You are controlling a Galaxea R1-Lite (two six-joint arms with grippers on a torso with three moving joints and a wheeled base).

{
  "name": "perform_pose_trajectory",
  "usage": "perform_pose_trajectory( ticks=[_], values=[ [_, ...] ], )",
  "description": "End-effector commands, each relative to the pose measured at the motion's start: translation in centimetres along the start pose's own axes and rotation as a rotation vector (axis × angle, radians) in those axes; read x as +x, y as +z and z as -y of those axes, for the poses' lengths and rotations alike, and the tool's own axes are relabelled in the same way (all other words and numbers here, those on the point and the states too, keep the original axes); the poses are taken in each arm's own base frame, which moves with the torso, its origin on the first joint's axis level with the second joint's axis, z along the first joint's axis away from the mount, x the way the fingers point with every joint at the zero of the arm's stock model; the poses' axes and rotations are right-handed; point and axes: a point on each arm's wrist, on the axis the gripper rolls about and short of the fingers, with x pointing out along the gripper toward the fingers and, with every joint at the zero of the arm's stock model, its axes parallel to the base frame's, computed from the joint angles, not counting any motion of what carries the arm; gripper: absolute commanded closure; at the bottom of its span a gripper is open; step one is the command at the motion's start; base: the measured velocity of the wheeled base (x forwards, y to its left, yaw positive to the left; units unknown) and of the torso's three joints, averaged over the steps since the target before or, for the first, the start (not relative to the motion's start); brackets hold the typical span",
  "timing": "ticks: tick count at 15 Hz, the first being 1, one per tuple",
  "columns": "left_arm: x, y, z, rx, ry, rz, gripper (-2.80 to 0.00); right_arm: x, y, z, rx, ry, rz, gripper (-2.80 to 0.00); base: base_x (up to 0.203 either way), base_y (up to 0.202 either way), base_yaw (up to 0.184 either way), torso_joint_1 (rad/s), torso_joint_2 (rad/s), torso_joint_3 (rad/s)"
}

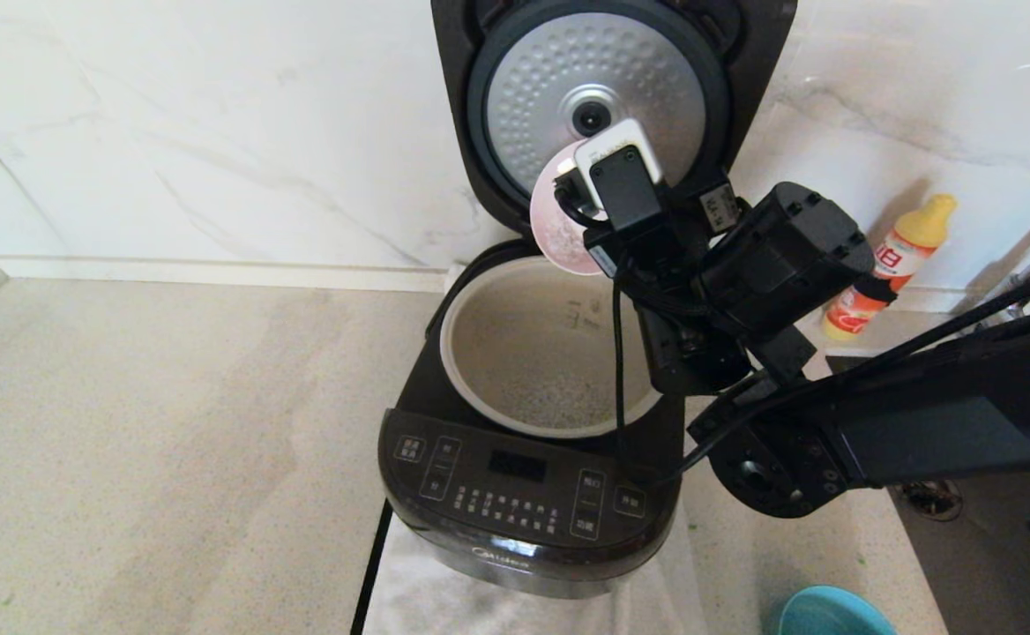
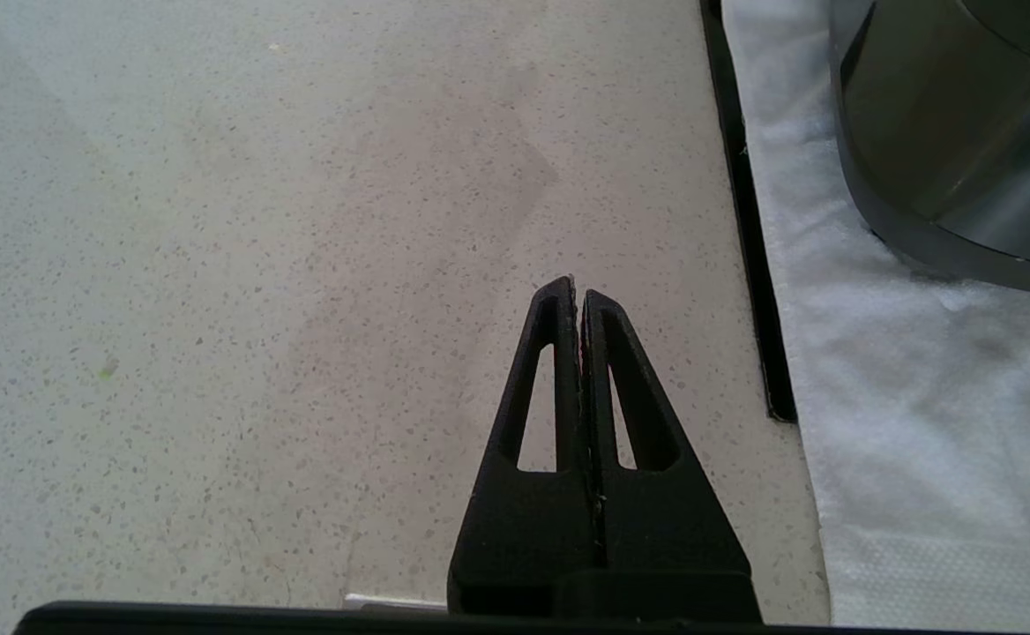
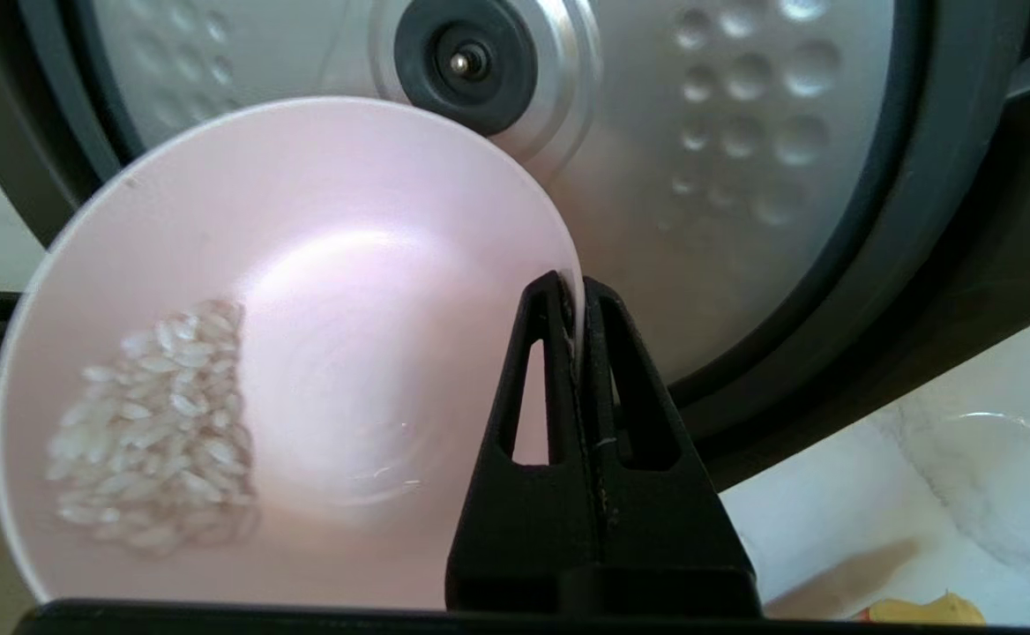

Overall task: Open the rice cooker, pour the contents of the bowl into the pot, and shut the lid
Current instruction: Pour the rice from the bowl into the rice cooker

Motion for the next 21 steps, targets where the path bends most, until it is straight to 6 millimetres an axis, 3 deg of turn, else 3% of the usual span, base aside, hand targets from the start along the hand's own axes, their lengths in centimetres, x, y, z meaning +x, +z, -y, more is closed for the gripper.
perform_pose_trajectory(
  ticks=[1,6,15,21],
  values=[
    [0.02,-0.04,0.00,0.000,0.000,-0.003,0.00,-0.29,0.45,0.12,0.006,-0.006,0.014,0.00,0.000,0.000,0.000,0.000,0.00,0.000],
    [0.02,-0.03,0.00,0.000,0.000,-0.002,0.00,-1.01,0.77,0.28,-0.076,-0.001,0.057,0.00,0.000,0.000,0.000,0.000,0.00,0.000],
    [0.02,-0.03,0.00,0.000,0.000,-0.002,0.00,-0.88,0.83,0.51,-0.584,0.094,0.099,0.00,0.000,0.000,0.000,0.000,0.00,0.000],
    [0.02,-0.04,0.00,0.000,0.000,-0.003,0.00,-0.68,0.67,-0.12,-0.789,0.106,0.109,0.00,0.000,0.000,0.000,0.000,0.00,0.000]
  ],
)
